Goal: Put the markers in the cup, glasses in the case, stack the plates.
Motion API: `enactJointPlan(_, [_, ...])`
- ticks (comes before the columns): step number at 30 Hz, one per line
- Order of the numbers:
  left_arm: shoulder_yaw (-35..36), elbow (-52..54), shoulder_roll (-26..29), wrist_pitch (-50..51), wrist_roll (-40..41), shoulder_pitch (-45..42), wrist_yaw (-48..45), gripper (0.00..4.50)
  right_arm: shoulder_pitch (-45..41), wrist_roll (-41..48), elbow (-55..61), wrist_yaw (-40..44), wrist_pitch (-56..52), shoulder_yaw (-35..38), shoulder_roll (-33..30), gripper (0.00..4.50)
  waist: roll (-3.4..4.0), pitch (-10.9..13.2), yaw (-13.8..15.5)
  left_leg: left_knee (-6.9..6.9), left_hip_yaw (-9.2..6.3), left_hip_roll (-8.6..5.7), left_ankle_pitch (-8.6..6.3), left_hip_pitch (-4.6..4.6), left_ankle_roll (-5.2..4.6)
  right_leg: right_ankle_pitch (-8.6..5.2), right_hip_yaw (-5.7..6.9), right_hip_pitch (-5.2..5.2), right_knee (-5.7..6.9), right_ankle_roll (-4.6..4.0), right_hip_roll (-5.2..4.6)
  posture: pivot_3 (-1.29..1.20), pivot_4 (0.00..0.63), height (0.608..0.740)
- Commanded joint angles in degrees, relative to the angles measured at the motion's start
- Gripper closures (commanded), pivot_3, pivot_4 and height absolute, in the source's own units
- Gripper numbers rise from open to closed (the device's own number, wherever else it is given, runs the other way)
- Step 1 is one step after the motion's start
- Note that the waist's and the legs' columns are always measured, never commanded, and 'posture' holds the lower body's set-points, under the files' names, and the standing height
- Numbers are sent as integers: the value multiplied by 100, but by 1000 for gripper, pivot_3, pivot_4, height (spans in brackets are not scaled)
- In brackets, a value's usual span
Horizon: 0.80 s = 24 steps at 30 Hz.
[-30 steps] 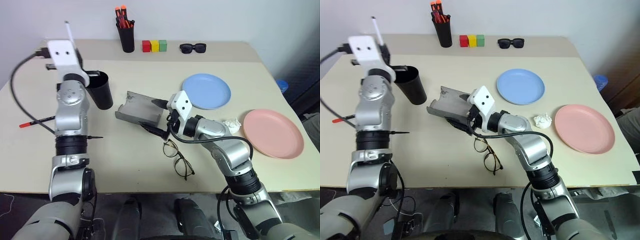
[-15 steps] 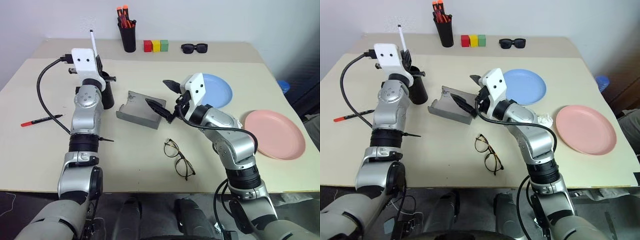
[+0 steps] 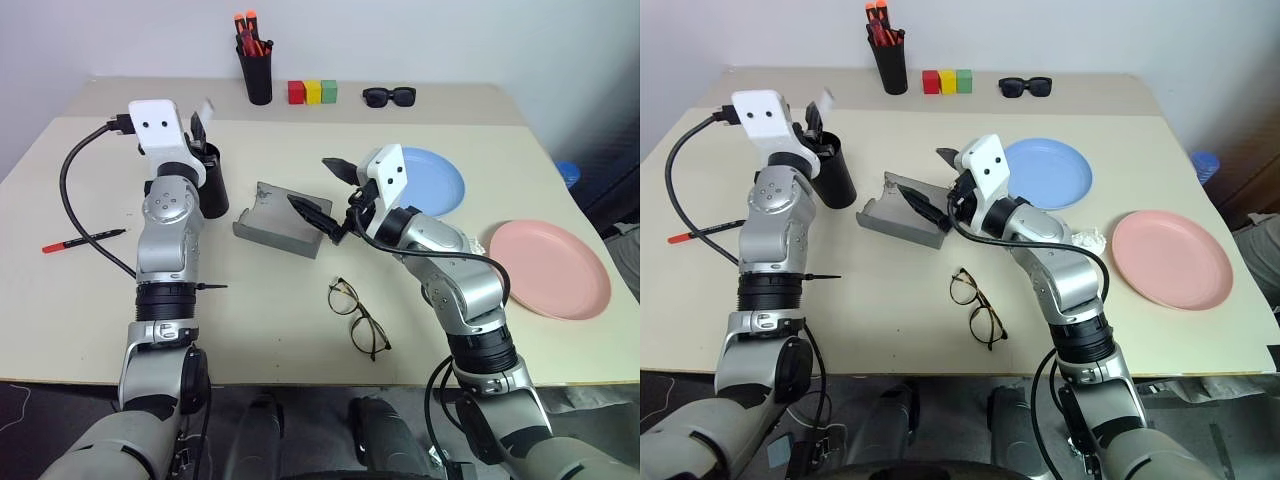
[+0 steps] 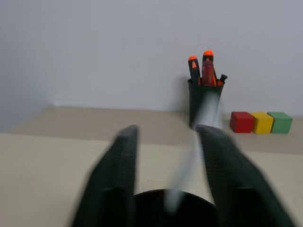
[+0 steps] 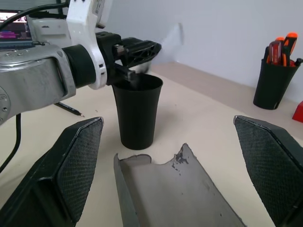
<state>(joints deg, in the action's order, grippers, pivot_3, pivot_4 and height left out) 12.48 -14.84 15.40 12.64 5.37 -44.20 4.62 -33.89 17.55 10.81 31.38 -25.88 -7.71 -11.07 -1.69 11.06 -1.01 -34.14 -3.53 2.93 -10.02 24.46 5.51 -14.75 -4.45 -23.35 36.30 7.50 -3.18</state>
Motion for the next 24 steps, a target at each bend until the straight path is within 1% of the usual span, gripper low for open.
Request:
enactJointPlan(1, [18, 244, -15, 19, -17, -33, 54, 456, -136, 28, 76, 12, 127, 15, 59, 0, 0, 0, 0, 0, 0, 0, 0, 0, 0, 0, 0, 0, 0, 0, 0, 0, 150, 740])
enactJointPlan(7, [189, 203, -103, 12, 133, -160, 188, 456, -119, 27, 92, 7, 115, 18, 46, 0, 0, 0, 0, 0, 0, 0, 0, 0, 0, 0, 0, 0, 0, 0, 0, 0, 150, 740])
enactJointPlan(8, [301, 203, -114, -6, 200, -219, 276, 456, -116, 25, 96, 5, 112, 17, 44, 0, 0, 0, 0, 0, 0, 0, 0, 0, 0, 0, 0, 0, 0, 0, 0, 0, 150, 740])
enactJointPlan(12, [1085, 37, 49, -109, 401, -530, 1111, 456, -103, 24, 116, 3, 101, 11, 38, 0, 0, 0, -17, 0, -1, 0, 0, 0, 0, 0, 0, -2, 0, 0, 0, 0, 150, 740])
enactJointPlan(13, [1367, -48, 188, 38, 406, -574, 1431, 221, -100, 26, 121, 3, 95, 11, 34, 0, 0, 0, -27, 1, -1, 0, 0, 0, 0, 0, 0, -2, 0, 0, 0, 0, 150, 740])
enactJointPlan(15, [1810, -184, 447, 478, 374, -595, 2039, 221, -90, 34, 130, 11, 84, 13, 24, 0, 0, 0, -78, 4, -1, 1, 0, -2, 0, 0, 0, -2, 0, 1, 1, 0, 150, 740])
enactJointPlan(17, [2078, -271, 596, 1078, 317, -607, 2613, 221, -80, 45, 130, 24, 77, 10, 16, 0, 0, 0, -122, 10, -1, 1, 0, -4, 0, -1, 0, -2, 0, 2, 0, 0, 150, 740])
enactJointPlan(20, [2589, -218, 575, 1896, 548, -625, 3209, 221, -94, 55, 96, 67, 79, -12, 11, 0, -2, 0, -90, 7, -8, 0, 0, 0, 0, -1, 6, 2, 0, 3, 0, 0, 150, 740])
enactJointPlan(24, [2861, -117, 534, 2454, 560, -536, 3649, 221, -149, 43, -9, 125, 119, -34, 28, 0, -2, 0, -19, 0, -12, 0, 2, 2, 5, 0, 11, 4, 0, 3, 0, 0, 150, 740])
